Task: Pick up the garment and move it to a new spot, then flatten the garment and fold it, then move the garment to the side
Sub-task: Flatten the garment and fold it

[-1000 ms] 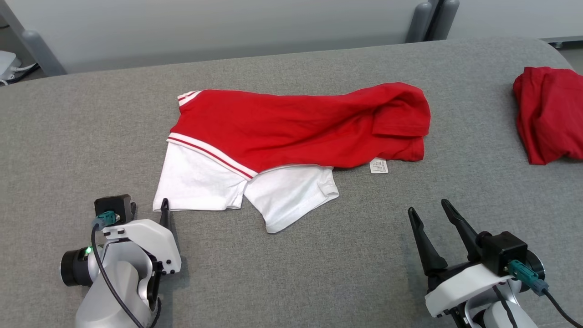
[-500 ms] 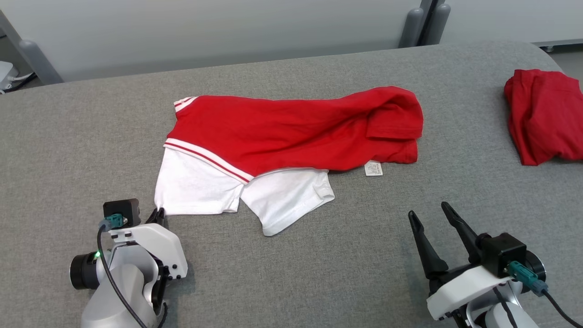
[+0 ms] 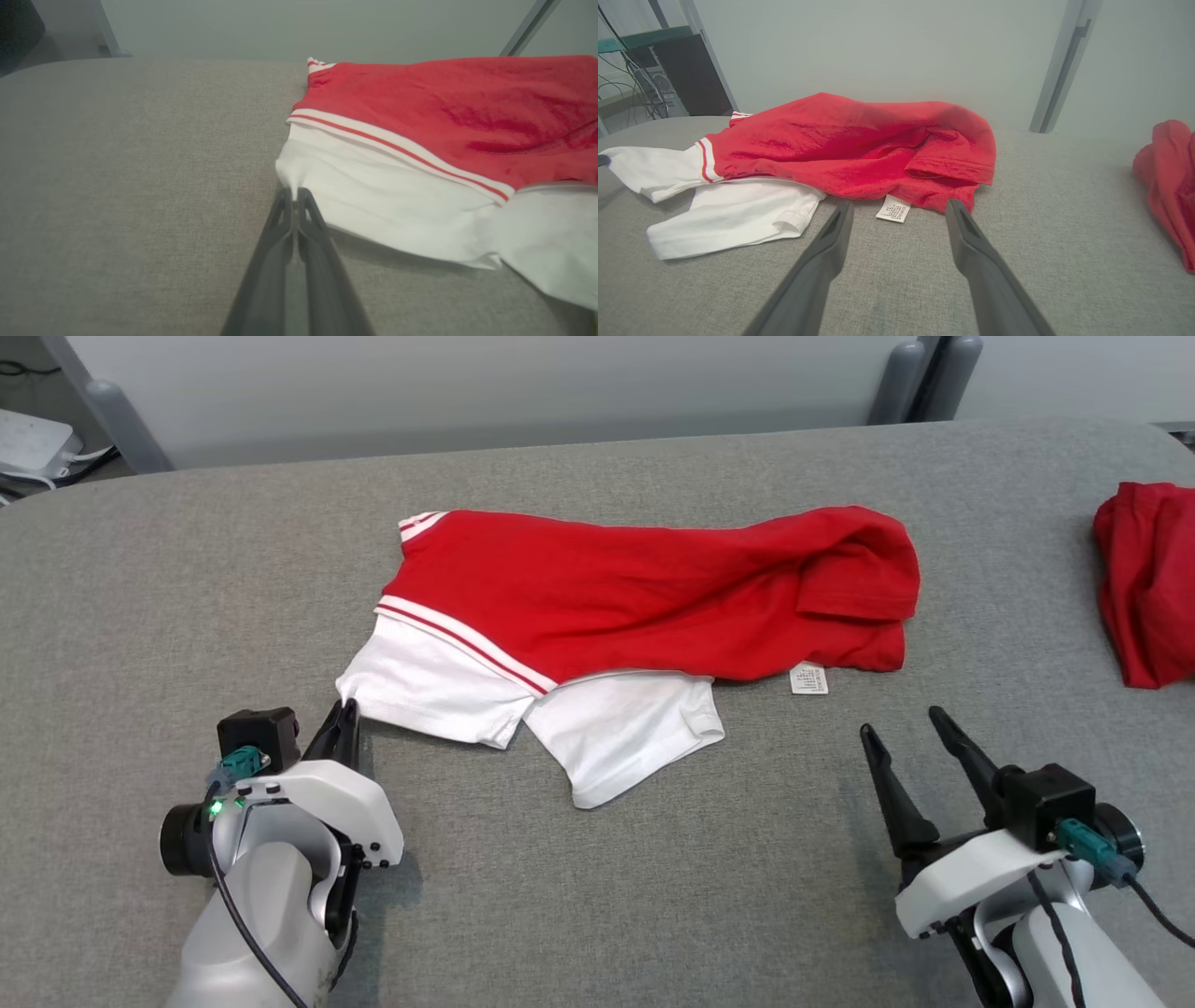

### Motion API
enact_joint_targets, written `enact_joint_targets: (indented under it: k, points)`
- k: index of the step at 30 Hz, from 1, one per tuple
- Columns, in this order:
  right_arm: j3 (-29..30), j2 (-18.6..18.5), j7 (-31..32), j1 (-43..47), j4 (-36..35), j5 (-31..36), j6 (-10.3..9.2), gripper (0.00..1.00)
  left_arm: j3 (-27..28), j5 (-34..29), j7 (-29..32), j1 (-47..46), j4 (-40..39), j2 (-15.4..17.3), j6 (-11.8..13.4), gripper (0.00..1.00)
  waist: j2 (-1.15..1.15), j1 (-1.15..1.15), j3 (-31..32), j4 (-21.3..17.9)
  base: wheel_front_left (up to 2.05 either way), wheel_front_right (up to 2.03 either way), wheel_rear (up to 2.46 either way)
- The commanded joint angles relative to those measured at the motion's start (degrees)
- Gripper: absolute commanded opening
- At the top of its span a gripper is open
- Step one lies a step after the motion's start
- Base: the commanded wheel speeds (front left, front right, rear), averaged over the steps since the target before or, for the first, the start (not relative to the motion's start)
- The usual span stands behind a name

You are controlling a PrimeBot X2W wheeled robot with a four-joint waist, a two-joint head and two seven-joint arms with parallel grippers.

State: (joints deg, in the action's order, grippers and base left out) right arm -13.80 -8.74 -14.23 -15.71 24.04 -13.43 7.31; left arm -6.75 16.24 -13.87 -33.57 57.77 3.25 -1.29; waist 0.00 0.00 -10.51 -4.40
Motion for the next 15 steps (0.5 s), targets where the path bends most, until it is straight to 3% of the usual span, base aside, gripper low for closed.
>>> enact_joint_targets:
  k: [1, 8, 15]
  points:
    - [0.0, -0.2, -0.8, -2.2, 0.3, 0.7, 0.18, 1.0, 1.2, 0.1, -0.8, -0.9, -2.5, 1.8, -0.1, 0.0, 0.0, 0.0, -0.1, 0.9, 0.0, 0.0, 0.0]
    - [1.5, 0.4, -0.8, -10.1, 11.3, 3.4, 0.18, 1.0, 0.5, 0.0, -1.0, 2.2, -9.2, 1.5, 0.2, 0.0, 0.0, 0.0, -0.7, 3.5, 0.0, 0.0, 0.0]
    - [-0.6, 0.2, -0.4, -21.3, 24.2, 6.3, 0.18, 0.91, -0.6, 0.4, 0.5, 4.5, -17.7, 1.1, 0.7, 0.0, 0.0, 0.0, -2.2, 6.7, 0.0, 0.0, 0.0]
